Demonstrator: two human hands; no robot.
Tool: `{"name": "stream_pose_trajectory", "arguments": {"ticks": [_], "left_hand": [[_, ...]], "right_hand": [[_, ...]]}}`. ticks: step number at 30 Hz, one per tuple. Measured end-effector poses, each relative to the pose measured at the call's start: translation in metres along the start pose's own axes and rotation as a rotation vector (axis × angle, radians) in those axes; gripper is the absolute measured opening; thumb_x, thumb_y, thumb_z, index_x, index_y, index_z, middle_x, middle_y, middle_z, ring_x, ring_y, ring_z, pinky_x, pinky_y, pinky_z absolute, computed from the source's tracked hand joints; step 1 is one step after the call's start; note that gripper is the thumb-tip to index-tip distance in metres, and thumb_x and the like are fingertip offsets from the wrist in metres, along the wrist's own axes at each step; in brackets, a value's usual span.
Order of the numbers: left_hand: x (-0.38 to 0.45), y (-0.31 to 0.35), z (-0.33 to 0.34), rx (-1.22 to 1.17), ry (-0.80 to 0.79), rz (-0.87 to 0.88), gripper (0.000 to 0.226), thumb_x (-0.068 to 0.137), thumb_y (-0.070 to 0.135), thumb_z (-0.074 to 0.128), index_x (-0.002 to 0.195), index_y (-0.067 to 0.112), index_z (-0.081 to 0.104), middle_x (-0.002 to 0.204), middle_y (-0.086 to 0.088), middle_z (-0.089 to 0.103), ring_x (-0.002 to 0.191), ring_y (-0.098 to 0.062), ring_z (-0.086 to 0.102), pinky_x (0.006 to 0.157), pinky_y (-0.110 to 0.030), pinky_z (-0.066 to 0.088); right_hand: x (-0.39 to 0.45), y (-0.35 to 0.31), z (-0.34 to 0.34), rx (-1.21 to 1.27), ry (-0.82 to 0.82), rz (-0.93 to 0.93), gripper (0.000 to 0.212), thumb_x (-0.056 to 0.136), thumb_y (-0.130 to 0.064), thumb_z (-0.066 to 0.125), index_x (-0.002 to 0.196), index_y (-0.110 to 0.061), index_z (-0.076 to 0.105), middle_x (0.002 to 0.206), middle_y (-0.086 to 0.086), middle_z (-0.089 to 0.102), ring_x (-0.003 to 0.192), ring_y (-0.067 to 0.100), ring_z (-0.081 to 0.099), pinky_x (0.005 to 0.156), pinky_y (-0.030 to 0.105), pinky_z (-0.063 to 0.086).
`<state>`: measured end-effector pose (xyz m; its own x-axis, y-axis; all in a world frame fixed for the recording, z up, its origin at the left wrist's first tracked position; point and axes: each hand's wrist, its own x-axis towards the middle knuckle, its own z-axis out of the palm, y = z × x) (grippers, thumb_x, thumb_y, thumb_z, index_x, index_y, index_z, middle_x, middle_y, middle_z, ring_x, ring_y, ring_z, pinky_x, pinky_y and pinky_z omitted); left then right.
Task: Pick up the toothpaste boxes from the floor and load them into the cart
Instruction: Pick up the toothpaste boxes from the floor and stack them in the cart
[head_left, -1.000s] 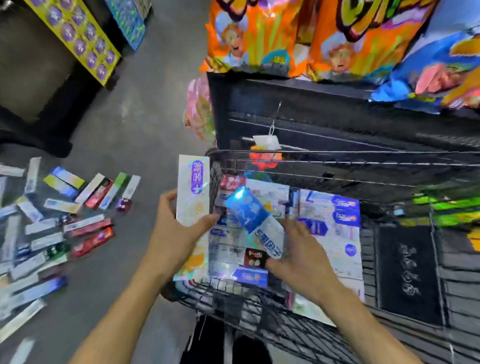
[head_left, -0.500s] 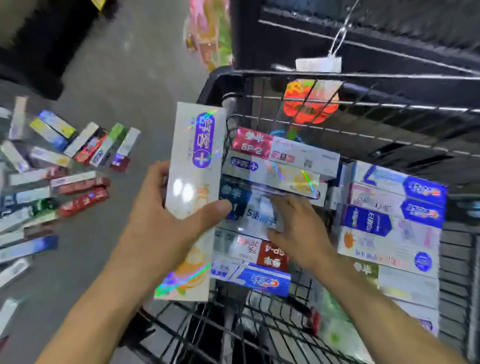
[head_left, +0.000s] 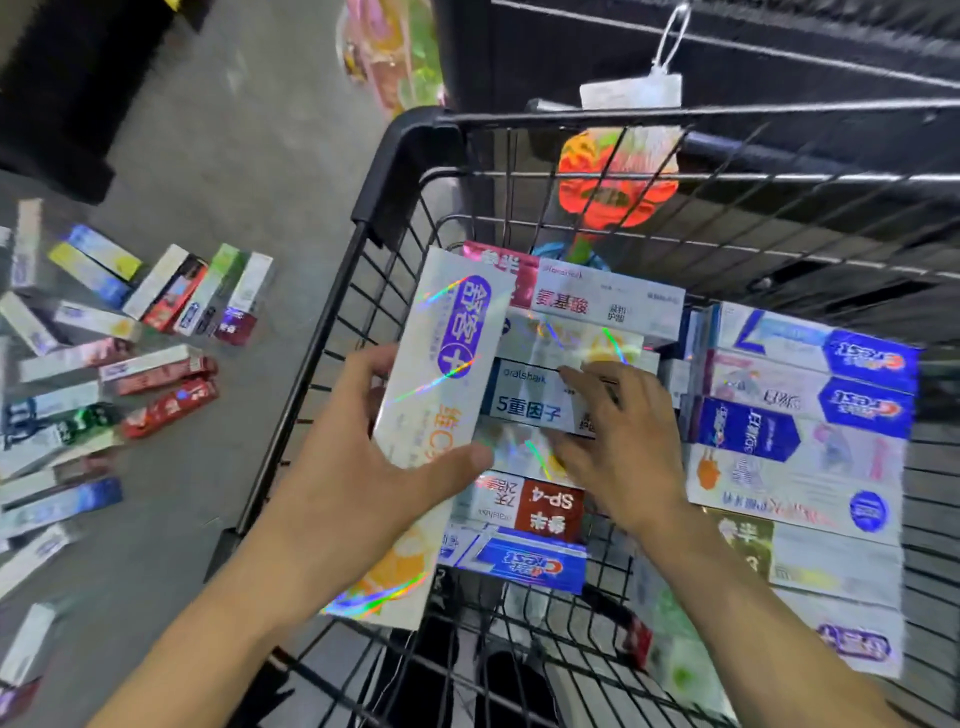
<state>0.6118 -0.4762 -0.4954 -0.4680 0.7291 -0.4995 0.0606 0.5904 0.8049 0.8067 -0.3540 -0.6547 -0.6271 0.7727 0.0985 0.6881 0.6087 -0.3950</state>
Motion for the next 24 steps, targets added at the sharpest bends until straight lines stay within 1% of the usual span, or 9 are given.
{"name": "stream_pose_trajectory", "arguments": {"ticks": [3, 5, 9, 12, 14, 16, 18, 21, 24], "left_hand": [[0.004, -0.008, 0.006, 0.03, -0.033, -0.023, 0.059, 0.072, 0.006, 0.085, 0.112, 0.029, 0.049, 0.086, 0.034, 0.067, 0.074, 0.01, 0.066, 0.06, -0.003, 0.045], [0.007, -0.014, 0.009, 0.052, -0.051, -0.025, 0.063, 0.071, 0.009, 0.088, 0.116, 0.03, 0.049, 0.09, 0.034, 0.066, 0.079, 0.009, 0.066, 0.063, -0.004, 0.045], [0.012, -0.024, 0.011, 0.097, -0.074, -0.03, 0.076, 0.063, 0.029, 0.095, 0.124, 0.034, 0.05, 0.103, 0.027, 0.067, 0.088, 0.003, 0.068, 0.07, -0.007, 0.048], [0.014, -0.026, 0.011, 0.096, -0.055, -0.028, 0.076, 0.064, 0.025, 0.096, 0.124, 0.033, 0.05, 0.101, 0.03, 0.067, 0.088, 0.006, 0.067, 0.07, -0.007, 0.047], [0.016, -0.028, 0.011, 0.092, -0.059, -0.034, 0.074, 0.064, 0.024, 0.095, 0.123, 0.032, 0.05, 0.1, 0.029, 0.068, 0.087, 0.006, 0.068, 0.074, -0.013, 0.049], [0.018, -0.03, 0.011, 0.099, -0.068, -0.039, 0.077, 0.058, 0.035, 0.095, 0.121, 0.035, 0.05, 0.1, 0.026, 0.069, 0.088, 0.002, 0.069, 0.08, -0.024, 0.051], [0.019, -0.031, 0.011, 0.099, -0.068, -0.048, 0.077, 0.054, 0.041, 0.088, 0.121, 0.036, 0.05, 0.1, 0.022, 0.071, 0.089, 0.0, 0.07, 0.082, -0.029, 0.052], [0.02, -0.031, 0.011, 0.077, -0.052, -0.045, 0.073, 0.065, 0.024, 0.095, 0.123, 0.029, 0.05, 0.099, 0.013, 0.071, 0.085, 0.001, 0.07, 0.075, -0.02, 0.052], [0.022, -0.031, 0.012, 0.07, -0.037, -0.034, 0.065, 0.072, 0.016, 0.087, 0.124, 0.026, 0.049, 0.099, 0.016, 0.069, 0.083, 0.005, 0.068, 0.067, -0.009, 0.048]], "right_hand": [[-0.002, -0.002, 0.002, 0.014, 0.02, -0.004, 0.067, 0.072, -0.036, 0.087, 0.129, -0.01, 0.064, 0.124, 0.015, 0.059, 0.115, 0.032, 0.048, 0.095, 0.049, 0.048], [-0.004, -0.003, 0.003, 0.018, 0.02, -0.01, 0.065, 0.074, -0.035, 0.087, 0.128, -0.008, 0.064, 0.126, 0.016, 0.058, 0.117, 0.035, 0.052, 0.097, 0.05, 0.048], [-0.006, -0.001, 0.003, 0.031, 0.032, -0.036, 0.063, 0.073, -0.032, 0.089, 0.126, -0.007, 0.065, 0.126, 0.018, 0.059, 0.115, 0.038, 0.055, 0.095, 0.05, 0.049], [-0.005, -0.001, 0.0, 0.034, 0.023, -0.043, 0.062, 0.073, -0.032, 0.089, 0.125, -0.007, 0.066, 0.126, 0.018, 0.06, 0.115, 0.039, 0.057, 0.095, 0.051, 0.05], [-0.004, -0.001, -0.002, 0.032, 0.013, -0.048, 0.061, 0.073, -0.033, 0.089, 0.125, -0.008, 0.066, 0.126, 0.018, 0.06, 0.115, 0.039, 0.057, 0.097, 0.049, 0.05], [-0.004, 0.0, -0.004, 0.031, 0.003, -0.051, 0.061, 0.074, -0.035, 0.088, 0.124, -0.009, 0.067, 0.126, 0.017, 0.06, 0.115, 0.038, 0.056, 0.098, 0.048, 0.049], [-0.005, 0.0, -0.004, 0.019, -0.015, -0.047, 0.06, 0.074, -0.038, 0.087, 0.123, -0.01, 0.068, 0.128, 0.017, 0.059, 0.118, 0.038, 0.055, 0.099, 0.048, 0.048], [-0.008, -0.004, -0.002, -0.013, -0.018, -0.035, 0.06, 0.073, -0.039, 0.087, 0.121, -0.008, 0.069, 0.128, 0.016, 0.059, 0.119, 0.038, 0.056, 0.1, 0.05, 0.049], [-0.007, -0.006, -0.002, -0.021, 0.014, -0.025, 0.056, 0.078, -0.034, 0.083, 0.123, -0.006, 0.065, 0.127, 0.015, 0.06, 0.119, 0.035, 0.055, 0.099, 0.047, 0.049]]}}
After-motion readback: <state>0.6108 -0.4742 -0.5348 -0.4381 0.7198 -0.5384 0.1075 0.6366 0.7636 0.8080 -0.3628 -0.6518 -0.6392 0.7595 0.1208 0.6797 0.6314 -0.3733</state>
